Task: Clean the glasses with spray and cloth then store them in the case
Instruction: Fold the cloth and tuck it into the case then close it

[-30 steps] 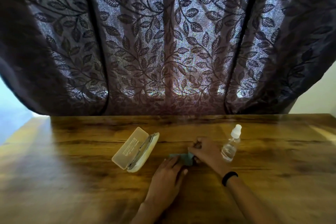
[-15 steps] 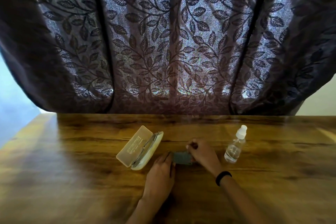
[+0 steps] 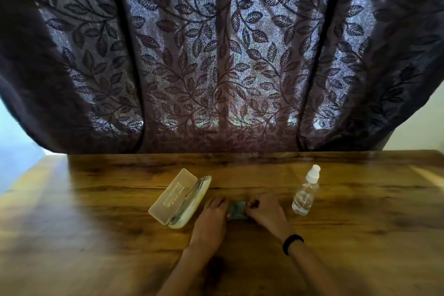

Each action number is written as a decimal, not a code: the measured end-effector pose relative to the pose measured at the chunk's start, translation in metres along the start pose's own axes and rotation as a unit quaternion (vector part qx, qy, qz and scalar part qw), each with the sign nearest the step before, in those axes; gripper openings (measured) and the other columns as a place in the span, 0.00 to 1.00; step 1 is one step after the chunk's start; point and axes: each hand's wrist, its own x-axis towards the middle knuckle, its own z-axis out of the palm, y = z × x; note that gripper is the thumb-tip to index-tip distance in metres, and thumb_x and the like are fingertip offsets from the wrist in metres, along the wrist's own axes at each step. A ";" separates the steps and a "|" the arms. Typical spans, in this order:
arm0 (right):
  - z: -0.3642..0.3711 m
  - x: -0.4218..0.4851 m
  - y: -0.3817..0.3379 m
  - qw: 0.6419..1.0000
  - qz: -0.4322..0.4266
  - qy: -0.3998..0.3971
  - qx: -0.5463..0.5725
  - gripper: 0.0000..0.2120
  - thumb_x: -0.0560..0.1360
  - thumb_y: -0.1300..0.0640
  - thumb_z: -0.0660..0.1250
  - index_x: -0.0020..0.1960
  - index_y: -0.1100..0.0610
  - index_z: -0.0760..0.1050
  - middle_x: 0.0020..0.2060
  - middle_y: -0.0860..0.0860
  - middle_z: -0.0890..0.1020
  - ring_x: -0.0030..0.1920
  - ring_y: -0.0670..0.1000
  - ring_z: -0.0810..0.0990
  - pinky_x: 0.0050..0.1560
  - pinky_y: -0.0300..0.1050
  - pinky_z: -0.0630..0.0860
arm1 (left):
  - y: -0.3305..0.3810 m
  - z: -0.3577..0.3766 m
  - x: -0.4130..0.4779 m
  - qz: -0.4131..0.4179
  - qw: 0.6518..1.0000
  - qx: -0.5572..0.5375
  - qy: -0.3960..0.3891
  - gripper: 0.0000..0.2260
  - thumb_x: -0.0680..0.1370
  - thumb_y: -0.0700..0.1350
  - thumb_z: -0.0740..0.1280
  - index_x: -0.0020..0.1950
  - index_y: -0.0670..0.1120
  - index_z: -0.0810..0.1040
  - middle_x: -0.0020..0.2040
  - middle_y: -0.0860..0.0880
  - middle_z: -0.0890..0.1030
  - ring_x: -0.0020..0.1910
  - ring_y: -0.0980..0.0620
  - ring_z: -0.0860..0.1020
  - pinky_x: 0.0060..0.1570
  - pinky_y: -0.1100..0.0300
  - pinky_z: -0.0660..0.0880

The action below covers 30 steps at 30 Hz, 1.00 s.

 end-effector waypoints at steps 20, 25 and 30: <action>0.001 0.013 -0.071 0.956 -0.144 -0.069 0.246 0.07 0.72 0.67 0.67 0.43 0.56 0.76 0.40 0.51 0.79 0.40 0.43 0.77 0.35 0.28 0.74 | -0.032 -0.073 -0.004 -0.036 0.936 -0.337 0.099 0.14 0.78 0.40 0.62 0.64 0.46 0.72 0.51 0.49 0.77 0.52 0.53 0.76 0.47 0.67 0.75; 0.020 0.025 -0.105 0.967 -0.163 -0.082 0.177 0.06 0.72 0.66 0.68 0.48 0.65 0.77 0.41 0.56 0.79 0.45 0.52 0.78 0.47 0.43 0.79 | -0.064 -0.087 -0.005 -0.094 0.934 -0.310 0.148 0.12 0.76 0.37 0.66 0.59 0.46 0.76 0.42 0.52 0.79 0.42 0.58 0.77 0.34 0.72 0.74; 0.036 0.036 -0.125 0.977 -0.180 -0.065 0.096 0.05 0.72 0.64 0.69 0.46 0.66 0.78 0.36 0.50 0.78 0.48 0.57 0.80 0.51 0.53 0.80 | -0.082 -0.087 -0.004 -0.128 0.944 -0.252 0.171 0.08 0.74 0.38 0.68 0.51 0.47 0.77 0.40 0.55 0.78 0.39 0.62 0.76 0.30 0.77 0.71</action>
